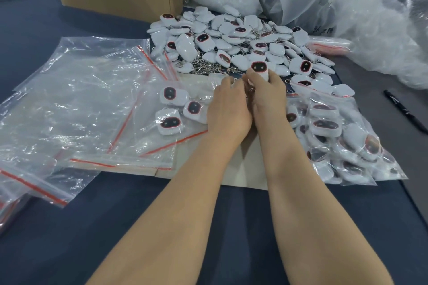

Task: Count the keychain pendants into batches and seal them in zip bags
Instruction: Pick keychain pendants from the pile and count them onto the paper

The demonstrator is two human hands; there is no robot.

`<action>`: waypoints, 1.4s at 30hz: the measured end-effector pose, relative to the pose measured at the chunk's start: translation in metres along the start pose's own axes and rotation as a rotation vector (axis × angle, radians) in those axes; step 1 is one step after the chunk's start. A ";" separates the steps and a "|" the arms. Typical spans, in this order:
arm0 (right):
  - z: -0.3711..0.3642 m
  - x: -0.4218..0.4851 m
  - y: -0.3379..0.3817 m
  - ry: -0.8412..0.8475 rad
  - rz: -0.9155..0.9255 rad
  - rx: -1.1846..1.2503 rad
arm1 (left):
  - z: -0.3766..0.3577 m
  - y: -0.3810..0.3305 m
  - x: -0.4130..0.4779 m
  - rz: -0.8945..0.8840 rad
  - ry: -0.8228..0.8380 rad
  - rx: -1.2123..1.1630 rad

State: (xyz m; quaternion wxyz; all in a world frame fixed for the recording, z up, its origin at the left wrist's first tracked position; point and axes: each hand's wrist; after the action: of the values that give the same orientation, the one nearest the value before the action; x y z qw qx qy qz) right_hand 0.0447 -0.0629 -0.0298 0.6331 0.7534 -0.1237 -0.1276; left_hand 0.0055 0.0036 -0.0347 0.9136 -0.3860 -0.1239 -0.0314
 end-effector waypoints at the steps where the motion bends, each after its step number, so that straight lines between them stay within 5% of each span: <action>1: 0.000 0.000 0.001 0.000 -0.012 0.015 | 0.000 0.001 0.001 -0.003 0.001 -0.004; 6: -0.003 0.000 0.004 0.046 -0.048 0.106 | 0.004 0.003 0.003 -0.012 0.006 -0.036; 15: 0.000 -0.001 -0.004 0.101 0.132 -0.121 | 0.005 0.001 0.002 0.014 -0.016 -0.076; 24: -0.002 0.002 -0.004 0.102 0.039 0.013 | 0.006 0.001 0.000 0.009 -0.014 -0.061; 33: -0.005 0.002 -0.002 0.138 -0.040 0.085 | 0.007 0.000 0.001 -0.001 0.002 0.038; 42: -0.004 0.001 -0.004 0.233 0.122 -0.052 | 0.009 0.004 0.003 0.023 -0.077 0.229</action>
State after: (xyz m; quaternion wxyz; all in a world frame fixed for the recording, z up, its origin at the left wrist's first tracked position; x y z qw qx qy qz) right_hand 0.0468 -0.0585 -0.0334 0.6691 0.7375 -0.0915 -0.0037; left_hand 0.0073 0.0132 -0.0305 0.9465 -0.2816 -0.1572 0.0079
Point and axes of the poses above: each hand's wrist, its own x-axis towards the middle knuckle, its own z-axis out of the back of the hand, y = z × x, and after that the axes turned 7 degrees about -x, right-handed
